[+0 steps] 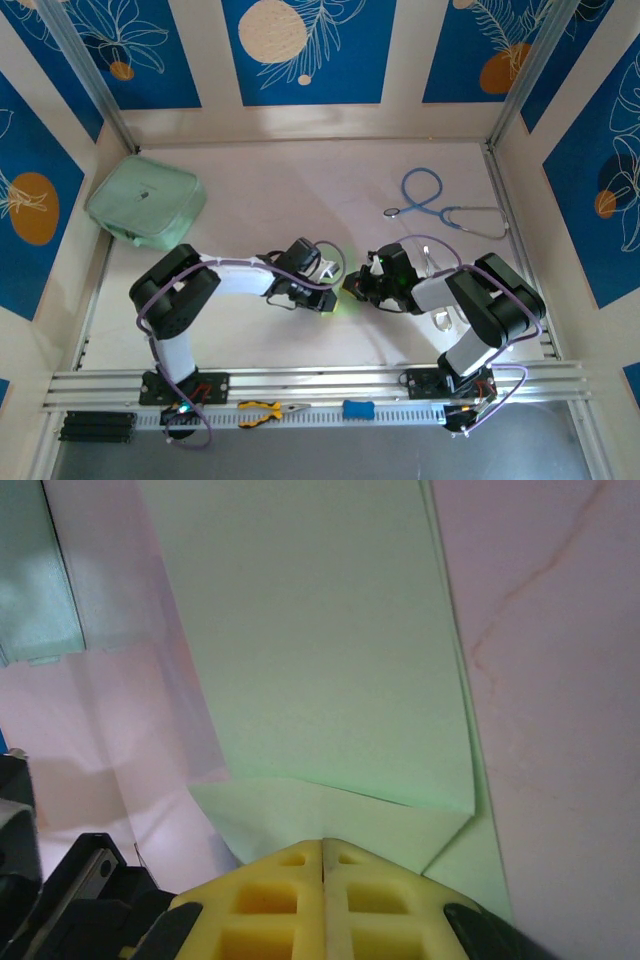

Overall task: Fold a paper plane with a square sheet of paper (pick it up from the middle)
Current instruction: Fold the triangle a second time at the center of the table.

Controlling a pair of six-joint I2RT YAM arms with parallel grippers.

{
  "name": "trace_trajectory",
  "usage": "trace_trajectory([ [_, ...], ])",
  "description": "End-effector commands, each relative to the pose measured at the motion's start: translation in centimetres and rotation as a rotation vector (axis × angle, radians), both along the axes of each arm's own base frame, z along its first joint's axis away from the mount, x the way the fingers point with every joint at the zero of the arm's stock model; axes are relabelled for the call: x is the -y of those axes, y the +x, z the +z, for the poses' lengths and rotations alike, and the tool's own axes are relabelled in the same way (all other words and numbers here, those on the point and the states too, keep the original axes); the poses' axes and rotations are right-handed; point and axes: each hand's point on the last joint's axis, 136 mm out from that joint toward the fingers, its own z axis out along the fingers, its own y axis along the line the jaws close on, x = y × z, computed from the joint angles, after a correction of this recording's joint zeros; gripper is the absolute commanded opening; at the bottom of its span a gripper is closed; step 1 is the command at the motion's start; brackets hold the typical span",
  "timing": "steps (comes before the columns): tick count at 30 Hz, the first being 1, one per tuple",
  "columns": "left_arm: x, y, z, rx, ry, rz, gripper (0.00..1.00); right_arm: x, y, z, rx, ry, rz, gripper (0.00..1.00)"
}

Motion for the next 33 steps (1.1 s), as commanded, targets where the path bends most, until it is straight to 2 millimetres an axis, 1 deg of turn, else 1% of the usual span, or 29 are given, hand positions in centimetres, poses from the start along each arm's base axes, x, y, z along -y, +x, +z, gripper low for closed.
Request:
trace_trajectory([
  [1,-1.0,-0.9,-1.2,-0.05,0.021,-0.001,0.1,1.8,-1.9,-3.5,-0.106,-0.119,-0.015,0.0],
  [4,-1.6,-1.3,-1.7,-0.052,0.04,-0.001,0.1,1.9,-1.9,-3.7,-0.109,-0.125,-0.016,0.0],
  [10,-2.8,-2.1,-1.8,-0.05,0.06,0.001,0.1,2.1,-2.0,-3.8,-0.113,-0.128,-0.017,0.0],
  [18,-4.3,-2.8,-1.4,-0.028,0.103,0.008,0.1,2.1,-1.9,-3.8,-0.113,-0.132,-0.016,0.0],
  [20,-4.5,-2.8,-1.2,-0.021,0.097,0.008,0.1,2.1,-1.9,-3.7,-0.112,-0.131,-0.016,0.0],
  [23,-4.1,-2.4,-0.4,0.002,0.075,0.01,0.11,2.0,-1.9,-3.7,-0.112,-0.127,-0.014,0.0],
  [25,-3.7,-2.0,0.7,0.032,0.045,0.019,0.1,1.9,-1.9,-3.5,-0.109,-0.123,-0.013,0.0],
  [27,-3.4,-1.1,2.2,0.09,0.008,0.051,0.11,1.9,-1.9,-3.5,-0.108,-0.122,-0.01,0.0],
  [30,-2.7,0.2,4.0,0.15,-0.047,0.084,0.12,1.9,-2.0,-3.5,-0.111,-0.124,-0.012,0.0],
  [32,-1.9,0.8,4.3,0.156,-0.067,0.081,0.12,1.9,-2.1,-3.5,-0.113,-0.125,-0.013,0.0],
  [33,-1.5,1.0,4.2,0.147,-0.071,0.075,0.12,1.9,-2.0,-3.5,-0.11,-0.123,-0.013,0.0],
])
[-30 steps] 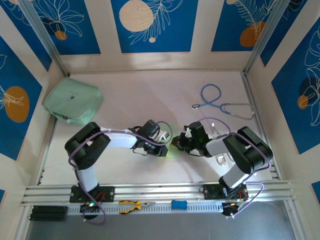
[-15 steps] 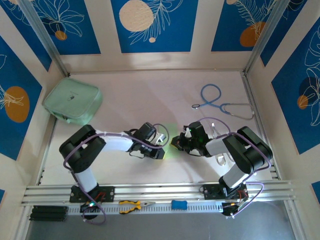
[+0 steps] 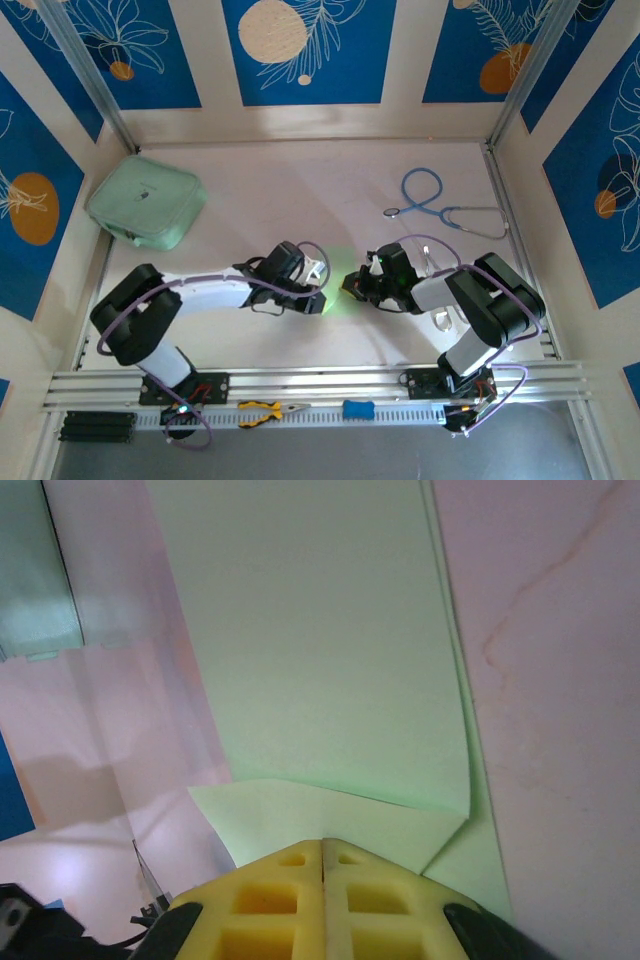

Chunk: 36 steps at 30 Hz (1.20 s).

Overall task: Fold a paper plane with a square sheet of paper (pick it up from the middle)
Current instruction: Fold the triangle a second time at the center of the table.

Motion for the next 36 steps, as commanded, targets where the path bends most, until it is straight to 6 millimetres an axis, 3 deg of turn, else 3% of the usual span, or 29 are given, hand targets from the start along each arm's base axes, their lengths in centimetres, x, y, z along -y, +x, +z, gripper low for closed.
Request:
trace_trajectory([
  [1,1.3,1.6,0.5,0.013,-0.03,0.018,0.12,1.9,-2.0,-3.4,-0.111,-0.121,-0.019,0.0],
  [10,1.8,3.0,-3.4,-0.027,0.044,0.023,0.11,1.8,-2.1,-3.3,-0.111,-0.119,-0.016,0.0],
  [16,-1.2,1.2,-6.6,-0.102,0.177,0.056,0.05,1.7,-1.7,-2.7,-0.093,-0.108,-0.01,0.0],
  [26,-2.0,0.3,-7.0,-0.122,0.19,0.05,0.0,-1.3,-1.0,2.5,0.047,-0.052,0.094,0.0],
  [31,-1.9,0.3,-6.8,-0.115,0.184,0.047,0.0,-2.4,-2.0,0.6,-0.001,-0.053,0.118,0.0],
  [36,-2.1,0.4,-6.6,-0.103,0.186,0.052,0.0,-0.7,-2.5,-2.3,-0.091,-0.1,0.054,0.0],
])
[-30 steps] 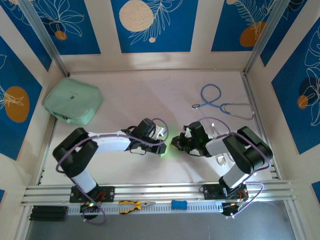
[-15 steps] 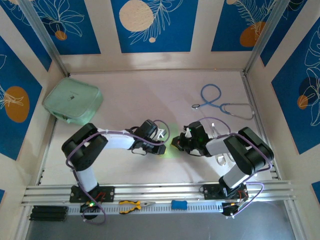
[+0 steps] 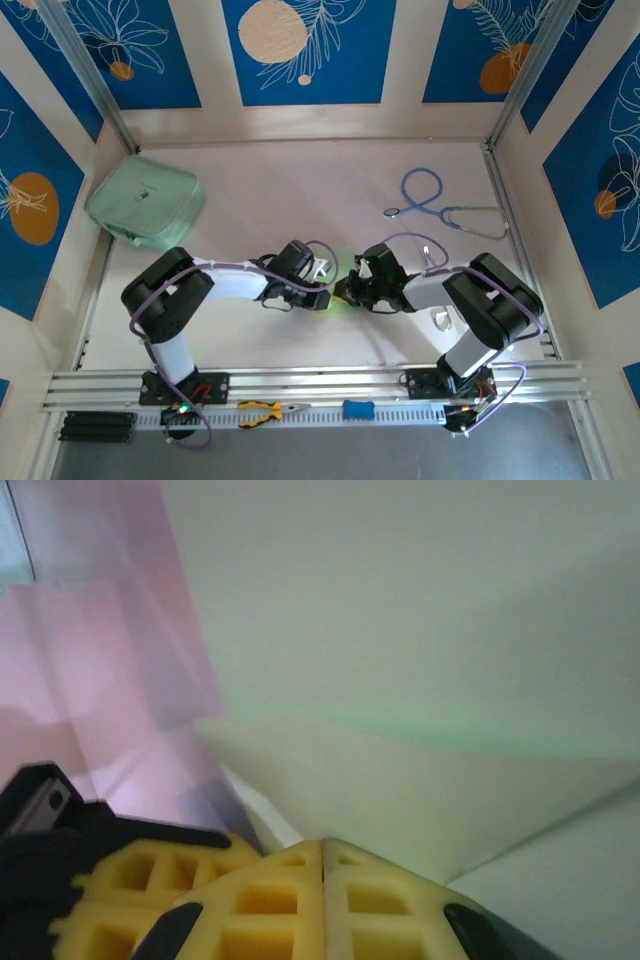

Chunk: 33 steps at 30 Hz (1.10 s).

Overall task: Fold a paper plane with a square sheet of paper (pick it up from the middle)
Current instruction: Fold the triangle a second time at the center of the table.

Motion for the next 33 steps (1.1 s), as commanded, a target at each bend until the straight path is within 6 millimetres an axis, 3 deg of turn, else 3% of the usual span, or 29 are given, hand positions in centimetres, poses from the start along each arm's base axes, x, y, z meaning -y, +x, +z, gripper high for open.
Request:
trace_trajectory([
  [1,-3.0,-1.3,-2.6,-0.054,0.128,0.025,0.0,2.0,-0.6,-2.5,-0.069,-0.059,-0.065,0.0],
  [17,-2.7,-1.7,-2.7,-0.072,0.11,0.002,0.0,6.9,4.4,-1.5,-0.058,-0.026,-0.236,0.0],
  [21,-2.8,-1.6,-2.6,-0.07,0.111,0.003,0.0,6.6,5.2,0.7,-0.004,-0.023,-0.202,0.0],
  [25,-2.7,-1.5,-2.4,-0.057,0.108,0.004,0.0,5.7,4.7,2.5,0.056,-0.034,-0.165,0.0],
  [30,-2.7,-1.4,-2.1,-0.048,0.104,0.004,0.0,3.9,3.7,2.8,0.074,-0.014,-0.067,0.0],
  [33,-2.6,-1.2,-1.8,-0.044,0.096,0.003,0.0,3.4,3.5,2.0,0.05,-0.012,-0.047,0.0],
])
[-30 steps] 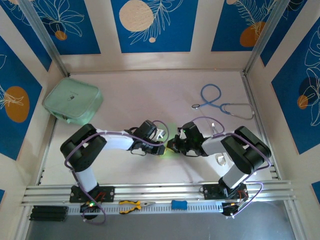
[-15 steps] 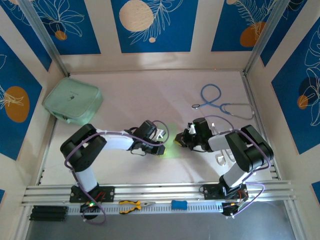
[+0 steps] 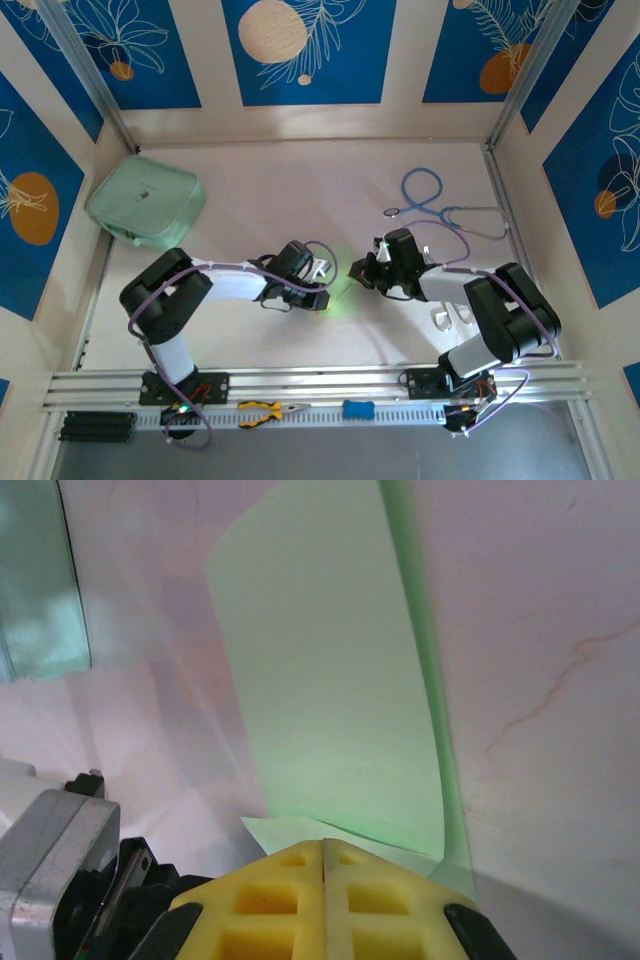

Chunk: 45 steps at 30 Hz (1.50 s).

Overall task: Fold a paper plane with a square sheet of paper (pick it up from the middle)
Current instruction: Fold the triangle a second time at the center of the table.

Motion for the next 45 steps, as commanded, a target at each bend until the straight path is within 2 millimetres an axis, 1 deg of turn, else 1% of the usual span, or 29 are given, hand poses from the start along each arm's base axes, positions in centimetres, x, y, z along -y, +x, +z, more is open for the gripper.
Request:
trace_trajectory([
  [1,-2.3,-1.1,-1.8,-0.046,0.089,0.001,0.0,-0.6,-0.5,-1.1,-0.034,-0.005,0.045,0.0],
  [4,-2.0,-1.0,-1.4,-0.043,0.077,0.0,0.0,-0.8,-0.5,-2.2,-0.063,-0.001,0.043,0.0],
  [7,-1.6,-0.7,-0.6,-0.034,0.059,-0.001,0.0,-0.3,-0.9,-3.7,-0.113,-0.036,0.033,0.0],
  [9,-1.0,-0.3,0.7,-0.021,0.028,0.004,0.03,0.4,-1.3,-4.6,-0.138,-0.074,0.006,0.0],
  [11,-0.3,0.2,2.2,-0.003,-0.01,0.01,0.04,0.7,-1.5,-5.0,-0.141,-0.081,0.001,0.0],
  [14,1.0,1.0,4.0,0.016,-0.061,0.006,0.04,0.5,-1.6,-4.8,-0.136,-0.068,0.007,0.0],
  [17,2.0,1.7,4.6,0.016,-0.088,0.001,0.04,0.5,-1.6,-4.9,-0.136,-0.07,0.009,0.0],
  [22,3.0,2.1,3.3,-0.026,-0.082,-0.006,0.05,0.4,-1.7,-5.1,-0.142,-0.07,0.01,0.0],
  [25,3.3,2.3,2.3,-0.042,-0.07,-0.006,0.06,0.4,-1.8,-5.2,-0.144,-0.075,0.011,0.0],
  [27,3.2,2.1,1.4,-0.066,-0.046,-0.015,0.06,0.5,-2.0,-5.4,-0.149,-0.077,0.01,0.0],
  [30,2.1,1.2,-0.2,-0.102,0.008,-0.017,0.07,0.6,-2.1,-5.6,-0.156,-0.081,0.009,0.0],
  [35,0.2,-0.5,-1.3,-0.124,0.062,-0.036,0.08,0.8,-2.4,-6.0,-0.166,-0.09,0.006,0.0],
  [39,-0.6,-1.4,-1.5,-0.131,0.074,-0.046,0.09,0.8,-2.4,-6.0,-0.167,-0.093,0.007,0.0],
  [45,-1.6,-1.9,-1.3,-0.116,0.093,-0.053,0.11,0.9,-2.5,-6.0,-0.169,-0.095,0.007,0.0],
])
